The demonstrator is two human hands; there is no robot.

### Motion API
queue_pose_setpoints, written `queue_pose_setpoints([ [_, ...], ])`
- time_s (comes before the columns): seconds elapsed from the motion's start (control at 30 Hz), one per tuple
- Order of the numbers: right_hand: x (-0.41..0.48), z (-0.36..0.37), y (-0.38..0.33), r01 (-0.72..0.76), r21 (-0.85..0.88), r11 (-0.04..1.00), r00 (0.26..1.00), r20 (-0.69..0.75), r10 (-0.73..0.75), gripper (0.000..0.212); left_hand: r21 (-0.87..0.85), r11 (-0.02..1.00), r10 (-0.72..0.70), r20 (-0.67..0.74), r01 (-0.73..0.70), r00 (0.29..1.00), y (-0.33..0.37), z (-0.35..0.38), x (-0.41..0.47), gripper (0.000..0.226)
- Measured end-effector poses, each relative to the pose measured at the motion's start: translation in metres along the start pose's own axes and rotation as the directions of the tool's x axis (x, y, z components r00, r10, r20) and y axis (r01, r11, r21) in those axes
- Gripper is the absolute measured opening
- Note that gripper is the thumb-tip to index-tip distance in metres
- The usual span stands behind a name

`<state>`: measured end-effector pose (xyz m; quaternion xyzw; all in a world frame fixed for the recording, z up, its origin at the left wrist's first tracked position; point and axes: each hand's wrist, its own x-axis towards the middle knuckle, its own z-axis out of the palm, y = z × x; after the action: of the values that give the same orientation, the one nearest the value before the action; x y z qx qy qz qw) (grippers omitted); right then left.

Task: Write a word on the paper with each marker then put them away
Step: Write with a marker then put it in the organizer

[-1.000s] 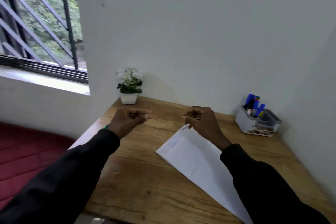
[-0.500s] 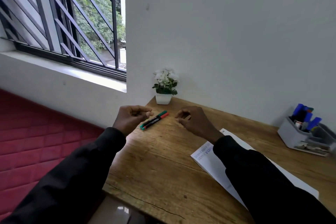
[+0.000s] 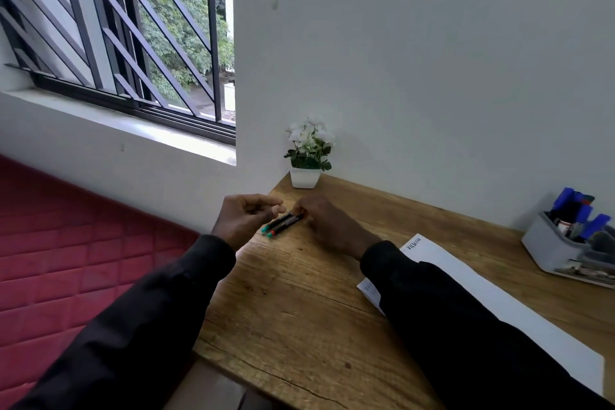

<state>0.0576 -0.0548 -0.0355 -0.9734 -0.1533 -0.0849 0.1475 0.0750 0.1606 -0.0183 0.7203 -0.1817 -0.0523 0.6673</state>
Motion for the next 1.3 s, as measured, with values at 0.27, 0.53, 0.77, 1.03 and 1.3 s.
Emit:
queue_pose_setpoints([
  [0.27,-0.020,-0.008,0.019,-0.023,-0.055,0.998,1.000,-0.006,0.022,0.013,-0.022,1.000,-0.004,0.043,0.004,0.999,-0.003,0.011,0.001,0.020],
  [0.53,-0.077,-0.035,0.050,-0.220,0.157,0.963,0.958,-0.150,0.243,0.013,-0.038,0.998,0.051,0.102,-0.047,0.994,-0.005,0.047,0.000,0.017],
  [0.77,-0.123,-0.079,0.037,-0.096,0.678,0.729,0.798,-0.385,0.464,0.019,-0.053,0.995,0.091,0.265,-0.080,0.960,0.010,0.104,-0.010,0.024],
  [1.03,-0.163,-0.100,0.028,0.055,0.849,0.525,0.755,-0.380,0.535,0.009,-0.087,0.985,0.168,0.336,-0.147,0.927,0.035,0.150,-0.020,0.022],
  [1.3,-0.175,-0.106,0.027,-0.014,0.898,0.440,0.861,-0.213,0.462,0.032,0.033,0.963,0.228,0.418,-0.266,0.879,0.046,0.160,-0.021,0.022],
])
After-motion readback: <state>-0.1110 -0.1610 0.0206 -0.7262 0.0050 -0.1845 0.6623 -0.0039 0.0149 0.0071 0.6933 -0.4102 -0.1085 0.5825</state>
